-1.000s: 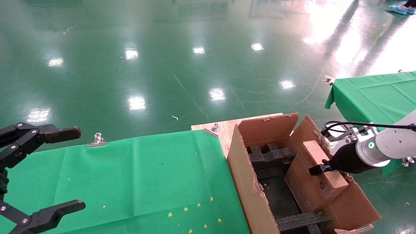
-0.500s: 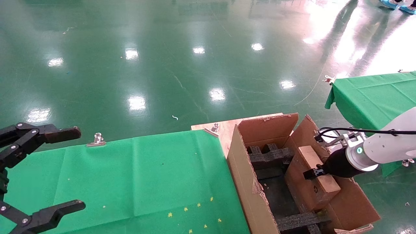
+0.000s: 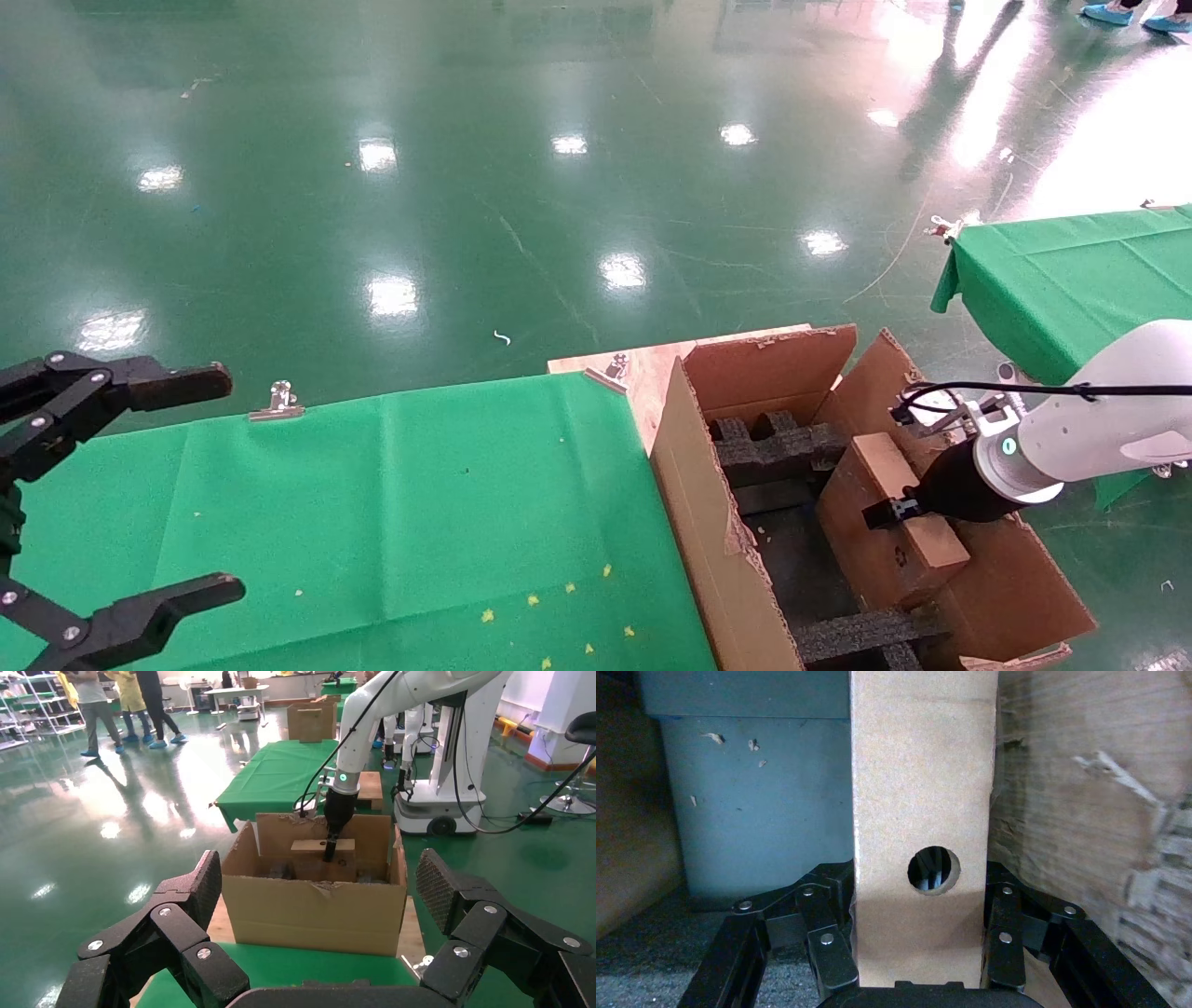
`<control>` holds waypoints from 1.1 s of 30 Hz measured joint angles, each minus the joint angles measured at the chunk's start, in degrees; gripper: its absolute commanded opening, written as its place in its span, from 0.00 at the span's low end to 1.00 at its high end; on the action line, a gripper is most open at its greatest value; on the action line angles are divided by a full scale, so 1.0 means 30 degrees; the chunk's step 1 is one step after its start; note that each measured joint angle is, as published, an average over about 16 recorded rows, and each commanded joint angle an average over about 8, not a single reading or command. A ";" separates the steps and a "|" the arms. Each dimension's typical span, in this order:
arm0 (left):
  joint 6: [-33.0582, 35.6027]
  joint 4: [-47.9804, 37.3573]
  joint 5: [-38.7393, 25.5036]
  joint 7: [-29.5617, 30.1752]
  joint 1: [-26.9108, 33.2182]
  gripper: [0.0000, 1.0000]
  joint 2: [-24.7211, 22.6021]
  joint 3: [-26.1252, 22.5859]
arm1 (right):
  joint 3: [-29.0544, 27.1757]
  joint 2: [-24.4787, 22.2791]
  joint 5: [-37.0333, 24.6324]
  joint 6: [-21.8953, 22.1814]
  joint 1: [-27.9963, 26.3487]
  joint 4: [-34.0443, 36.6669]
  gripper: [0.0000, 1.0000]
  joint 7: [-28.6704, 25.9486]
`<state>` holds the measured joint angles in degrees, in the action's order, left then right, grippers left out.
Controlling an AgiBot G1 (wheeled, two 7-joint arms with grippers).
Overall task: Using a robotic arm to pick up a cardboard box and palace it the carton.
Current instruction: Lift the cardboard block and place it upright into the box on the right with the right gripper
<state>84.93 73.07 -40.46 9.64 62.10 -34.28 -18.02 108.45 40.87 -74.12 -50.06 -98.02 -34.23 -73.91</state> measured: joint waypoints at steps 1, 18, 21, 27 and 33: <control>0.0000 0.0000 0.0000 0.0000 0.0000 1.00 0.0000 -0.0001 | -0.0024 0.0107 0.0074 -0.0013 0.0111 0.0185 0.00 0.0092; -0.0007 -0.0003 0.0007 -0.0005 0.0000 1.00 0.0004 -0.0008 | -0.0385 0.1397 0.1071 -0.0265 0.1493 0.2643 0.67 0.1047; -0.0008 -0.0004 0.0008 -0.0006 -0.0001 1.00 0.0005 -0.0009 | -0.0414 0.1462 0.1128 -0.0275 0.1562 0.2797 1.00 0.1110; -0.0010 -0.0005 0.0008 -0.0007 -0.0002 1.00 0.0005 -0.0009 | -0.0429 0.1490 0.1162 -0.0297 0.1589 0.2862 1.00 0.1137; -0.0009 -0.0007 0.0009 -0.0008 -0.0001 1.00 0.0005 -0.0010 | -0.0436 0.1441 0.1148 -0.0304 0.1468 0.2773 1.00 0.1126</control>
<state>84.90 73.04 -40.44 9.61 62.09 -34.26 -18.06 107.14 45.19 -70.68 -50.97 -93.61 -25.91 -70.53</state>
